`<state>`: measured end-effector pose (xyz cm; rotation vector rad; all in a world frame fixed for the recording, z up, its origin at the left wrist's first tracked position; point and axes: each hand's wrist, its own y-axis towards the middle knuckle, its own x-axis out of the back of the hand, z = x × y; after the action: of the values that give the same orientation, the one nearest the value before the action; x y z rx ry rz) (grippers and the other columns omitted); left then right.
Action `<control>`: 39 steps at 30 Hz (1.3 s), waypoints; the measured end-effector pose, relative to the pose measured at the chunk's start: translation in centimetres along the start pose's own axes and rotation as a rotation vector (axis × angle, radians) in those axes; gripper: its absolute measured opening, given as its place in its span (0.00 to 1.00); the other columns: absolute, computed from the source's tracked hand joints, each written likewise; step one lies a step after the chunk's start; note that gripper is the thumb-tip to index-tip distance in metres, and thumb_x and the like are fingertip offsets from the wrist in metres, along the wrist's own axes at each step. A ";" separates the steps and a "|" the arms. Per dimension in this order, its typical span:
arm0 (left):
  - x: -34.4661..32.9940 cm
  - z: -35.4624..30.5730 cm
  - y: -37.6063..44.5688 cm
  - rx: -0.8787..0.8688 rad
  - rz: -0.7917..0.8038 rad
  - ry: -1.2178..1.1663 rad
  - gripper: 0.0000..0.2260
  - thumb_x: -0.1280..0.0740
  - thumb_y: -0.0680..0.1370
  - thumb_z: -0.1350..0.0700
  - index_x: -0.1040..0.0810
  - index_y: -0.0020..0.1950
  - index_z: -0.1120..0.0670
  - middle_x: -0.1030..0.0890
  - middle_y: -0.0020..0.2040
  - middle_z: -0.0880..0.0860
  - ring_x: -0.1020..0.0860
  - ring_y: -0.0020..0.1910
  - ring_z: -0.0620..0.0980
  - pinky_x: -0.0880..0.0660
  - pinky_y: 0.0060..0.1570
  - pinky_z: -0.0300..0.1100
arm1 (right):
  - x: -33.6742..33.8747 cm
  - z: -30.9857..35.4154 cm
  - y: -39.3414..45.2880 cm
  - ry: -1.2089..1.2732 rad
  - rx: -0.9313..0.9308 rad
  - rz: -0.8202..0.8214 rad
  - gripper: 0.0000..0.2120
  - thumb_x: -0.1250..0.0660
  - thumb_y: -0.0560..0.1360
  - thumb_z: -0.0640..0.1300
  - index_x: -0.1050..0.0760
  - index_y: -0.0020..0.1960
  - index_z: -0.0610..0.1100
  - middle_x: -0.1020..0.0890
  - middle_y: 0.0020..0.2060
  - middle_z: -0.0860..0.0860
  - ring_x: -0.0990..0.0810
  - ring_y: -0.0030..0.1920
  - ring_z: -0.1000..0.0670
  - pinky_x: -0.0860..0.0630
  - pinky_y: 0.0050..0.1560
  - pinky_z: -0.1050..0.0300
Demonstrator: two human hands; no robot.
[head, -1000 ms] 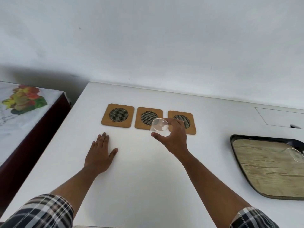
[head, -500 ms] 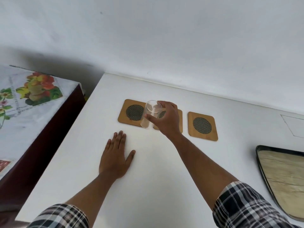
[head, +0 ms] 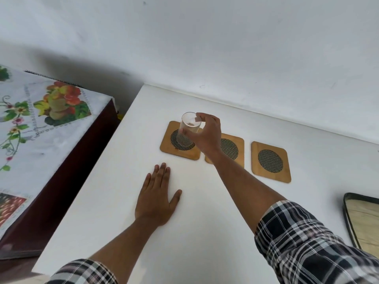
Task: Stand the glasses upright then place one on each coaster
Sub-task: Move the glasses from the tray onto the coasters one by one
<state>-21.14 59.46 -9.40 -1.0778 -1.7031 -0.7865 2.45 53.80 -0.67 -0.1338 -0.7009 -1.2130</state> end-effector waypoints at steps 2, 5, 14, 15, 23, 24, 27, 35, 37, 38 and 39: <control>0.1 -0.1 0.0 0.001 0.009 0.003 0.35 0.50 0.81 0.36 0.53 0.82 0.53 0.53 0.83 0.50 0.58 0.80 0.47 0.51 0.78 0.50 | -0.5 0.0 0.2 -0.003 -0.005 0.012 0.35 0.15 0.60 0.57 0.21 0.62 0.47 0.24 0.50 0.66 0.28 0.64 0.55 0.28 0.66 0.55; 0.3 -0.1 0.0 0.004 0.017 0.005 0.35 0.51 0.81 0.35 0.54 0.82 0.53 0.55 0.83 0.50 0.59 0.80 0.47 0.51 0.78 0.50 | -1.0 0.0 0.3 -0.010 -0.005 0.023 0.36 0.15 0.60 0.58 0.21 0.63 0.46 0.20 0.53 0.60 0.27 0.64 0.53 0.27 0.66 0.52; 0.2 -0.1 0.0 0.007 0.024 0.013 0.35 0.52 0.81 0.35 0.54 0.82 0.52 0.55 0.83 0.49 0.59 0.80 0.47 0.50 0.78 0.50 | -0.9 -0.3 0.1 -0.021 -0.006 0.025 0.38 0.16 0.61 0.59 0.22 0.66 0.47 0.17 0.55 0.56 0.28 0.63 0.51 0.27 0.65 0.51; 0.2 -0.2 0.0 0.006 0.021 0.009 0.35 0.51 0.81 0.35 0.54 0.82 0.53 0.54 0.83 0.50 0.59 0.80 0.47 0.50 0.78 0.50 | -0.8 -0.3 0.1 -0.022 -0.009 0.031 0.38 0.16 0.61 0.59 0.22 0.67 0.47 0.17 0.55 0.57 0.28 0.64 0.51 0.27 0.65 0.51; 0.3 -0.2 0.0 0.002 0.029 0.011 0.35 0.52 0.81 0.35 0.54 0.82 0.52 0.54 0.83 0.50 0.59 0.80 0.47 0.51 0.78 0.50 | 0.3 -0.5 -0.5 -0.079 -0.041 0.099 0.48 0.17 0.61 0.63 0.31 0.75 0.47 0.20 0.61 0.55 0.29 0.68 0.48 0.32 0.70 0.47; 0.3 -0.2 0.0 -0.002 0.028 0.011 0.35 0.51 0.81 0.35 0.53 0.82 0.53 0.54 0.83 0.50 0.59 0.80 0.47 0.51 0.78 0.50 | 0.6 -0.7 -0.8 -0.083 -0.052 0.103 0.50 0.18 0.61 0.63 0.32 0.76 0.47 0.20 0.62 0.55 0.29 0.68 0.48 0.32 0.70 0.47; 0.3 -0.1 0.0 -0.003 0.022 0.009 0.35 0.51 0.80 0.36 0.53 0.82 0.53 0.54 0.83 0.50 0.58 0.80 0.47 0.51 0.78 0.50 | 1.6 -1.2 -2.2 -0.107 -0.068 0.107 0.50 0.18 0.61 0.64 0.33 0.76 0.47 0.21 0.62 0.55 0.30 0.68 0.49 0.31 0.69 0.47; 0.3 -0.2 -0.2 -0.019 0.028 0.024 0.35 0.51 0.80 0.36 0.50 0.81 0.55 0.52 0.82 0.51 0.56 0.81 0.49 0.51 0.78 0.50 | 6.2 -3.2 -7.6 -0.113 -0.069 0.106 0.44 0.16 0.62 0.61 0.29 0.71 0.47 0.20 0.54 0.58 0.26 0.62 0.51 0.26 0.63 0.49; 0.2 -0.1 -0.2 -0.025 0.035 0.039 0.36 0.51 0.80 0.36 0.48 0.81 0.57 0.50 0.82 0.53 0.54 0.81 0.50 0.51 0.78 0.50 | 8.0 -3.6 -9.0 -0.101 -0.073 0.118 0.41 0.17 0.63 0.60 0.28 0.69 0.47 0.20 0.54 0.57 0.26 0.61 0.52 0.25 0.62 0.51; 0.1 -0.1 -0.1 -0.025 0.043 0.044 0.36 0.51 0.80 0.36 0.47 0.81 0.58 0.49 0.82 0.54 0.53 0.81 0.52 0.51 0.78 0.51 | 9.1 -3.9 -9.7 -0.101 -0.072 0.124 0.41 0.17 0.63 0.60 0.28 0.70 0.48 0.19 0.54 0.57 0.26 0.62 0.52 0.26 0.62 0.53; 0.1 -0.3 -0.1 -0.021 0.054 0.046 0.36 0.52 0.79 0.36 0.47 0.80 0.59 0.49 0.82 0.55 0.52 0.81 0.53 0.52 0.78 0.50 | 10.3 -4.2 -10.4 -0.103 -0.072 0.132 0.41 0.17 0.64 0.60 0.29 0.71 0.48 0.19 0.55 0.58 0.25 0.62 0.53 0.27 0.61 0.55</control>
<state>-21.19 59.22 -9.21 -1.1072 -1.6241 -0.7911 -3.33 39.73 -0.97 -0.2995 -0.7264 -1.1114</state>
